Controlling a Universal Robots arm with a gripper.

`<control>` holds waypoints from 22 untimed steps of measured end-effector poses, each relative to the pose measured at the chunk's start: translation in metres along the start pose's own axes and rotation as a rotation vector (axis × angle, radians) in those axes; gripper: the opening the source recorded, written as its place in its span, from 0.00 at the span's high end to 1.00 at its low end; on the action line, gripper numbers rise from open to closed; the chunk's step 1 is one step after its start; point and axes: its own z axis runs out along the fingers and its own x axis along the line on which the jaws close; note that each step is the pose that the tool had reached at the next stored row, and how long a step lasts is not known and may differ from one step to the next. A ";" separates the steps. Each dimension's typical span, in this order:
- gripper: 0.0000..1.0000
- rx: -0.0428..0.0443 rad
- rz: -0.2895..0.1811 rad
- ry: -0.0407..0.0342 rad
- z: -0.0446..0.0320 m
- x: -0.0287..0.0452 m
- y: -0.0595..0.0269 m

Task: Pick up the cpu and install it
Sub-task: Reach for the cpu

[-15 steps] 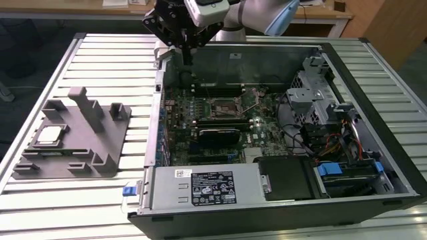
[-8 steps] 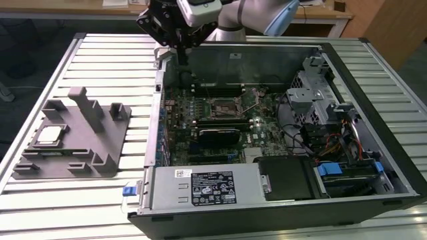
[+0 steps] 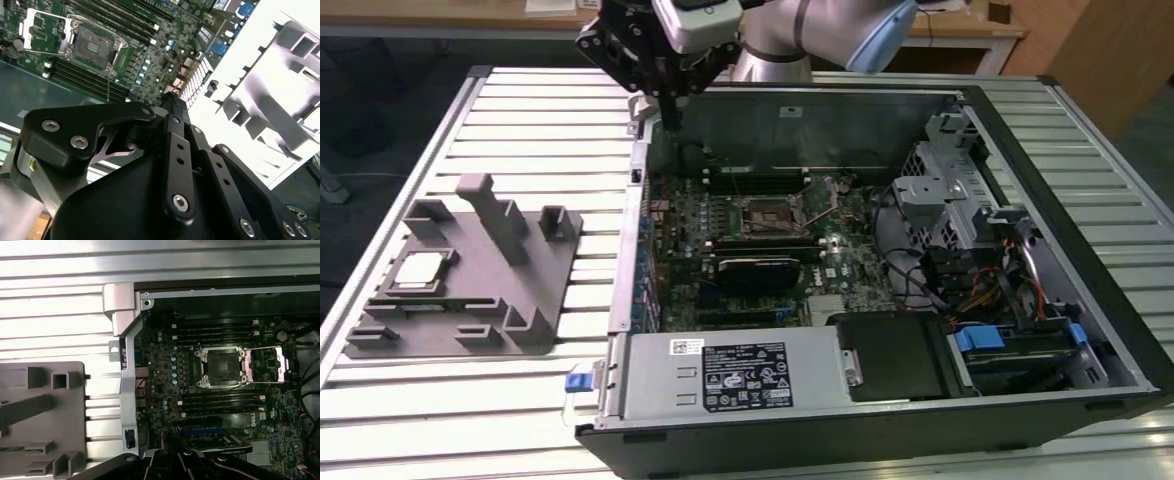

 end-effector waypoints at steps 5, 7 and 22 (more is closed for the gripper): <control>0.89 0.0000 0.000 -0.0004 -0.0003 0.0098 -0.0007; 0.89 0.0000 0.000 -0.0005 -0.0004 0.0138 -0.0010; 0.89 -0.0002 0.000 -0.0026 -0.0013 0.0465 -0.0035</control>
